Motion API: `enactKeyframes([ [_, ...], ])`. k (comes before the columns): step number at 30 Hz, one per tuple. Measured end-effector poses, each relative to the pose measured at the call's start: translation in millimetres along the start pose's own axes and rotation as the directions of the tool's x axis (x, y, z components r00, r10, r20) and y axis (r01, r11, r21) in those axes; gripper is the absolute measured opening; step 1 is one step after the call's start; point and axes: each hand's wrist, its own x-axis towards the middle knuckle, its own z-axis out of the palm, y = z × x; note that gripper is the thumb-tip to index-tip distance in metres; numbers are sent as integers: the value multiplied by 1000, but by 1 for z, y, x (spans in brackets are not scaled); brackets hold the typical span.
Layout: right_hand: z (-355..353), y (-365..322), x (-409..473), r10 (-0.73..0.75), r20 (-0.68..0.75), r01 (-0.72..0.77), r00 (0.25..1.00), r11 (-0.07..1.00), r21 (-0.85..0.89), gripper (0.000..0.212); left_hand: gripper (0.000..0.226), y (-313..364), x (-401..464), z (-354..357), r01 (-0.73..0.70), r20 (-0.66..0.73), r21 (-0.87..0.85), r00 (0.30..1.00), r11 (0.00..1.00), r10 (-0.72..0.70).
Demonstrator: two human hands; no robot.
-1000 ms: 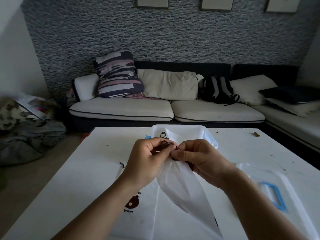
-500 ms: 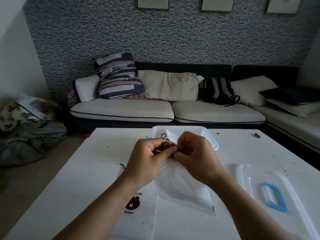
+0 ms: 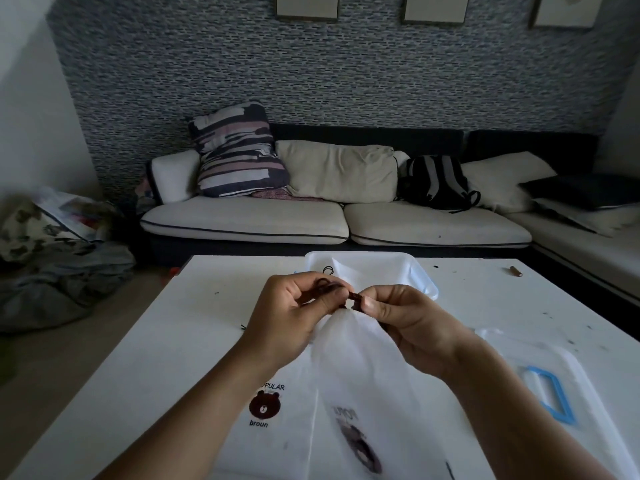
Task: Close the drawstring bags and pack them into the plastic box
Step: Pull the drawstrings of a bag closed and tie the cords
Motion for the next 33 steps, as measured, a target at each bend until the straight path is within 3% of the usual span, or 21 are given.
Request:
enactKeyframes([
  [3, -2, -2, -4, -11, 42, 8, 999, 997, 80, 9, 8, 0, 0, -1, 1, 4, -14, 1000, 1000, -1],
  [11, 1, -7, -10, -8, 148, -4, 989, 996, 85, 39, 11, -2, 2, -2, -69, -8, 6, 998, 998, 70],
  [19, 6, -6, -2, -204, -126, 206, 971, 979, 2, 19, 11, -7, 2, -6, -84, -33, 58, 996, 995, 86],
  [25, 10, -6, -2, -126, -163, 142, 979, 986, 89, 25, 9, -10, 2, -6, -120, -55, 139, 990, 983, 129],
  [31, 7, -7, -2, -62, -60, 74, 996, 968, 239, 19, 15, -9, -1, -5, -200, -36, 317, 974, 927, 222],
  [33, 1, -6, -1, -62, -19, 64, 998, 974, 216, 30, 13, -9, -1, -5, -210, -24, 330, 973, 920, 231],
])
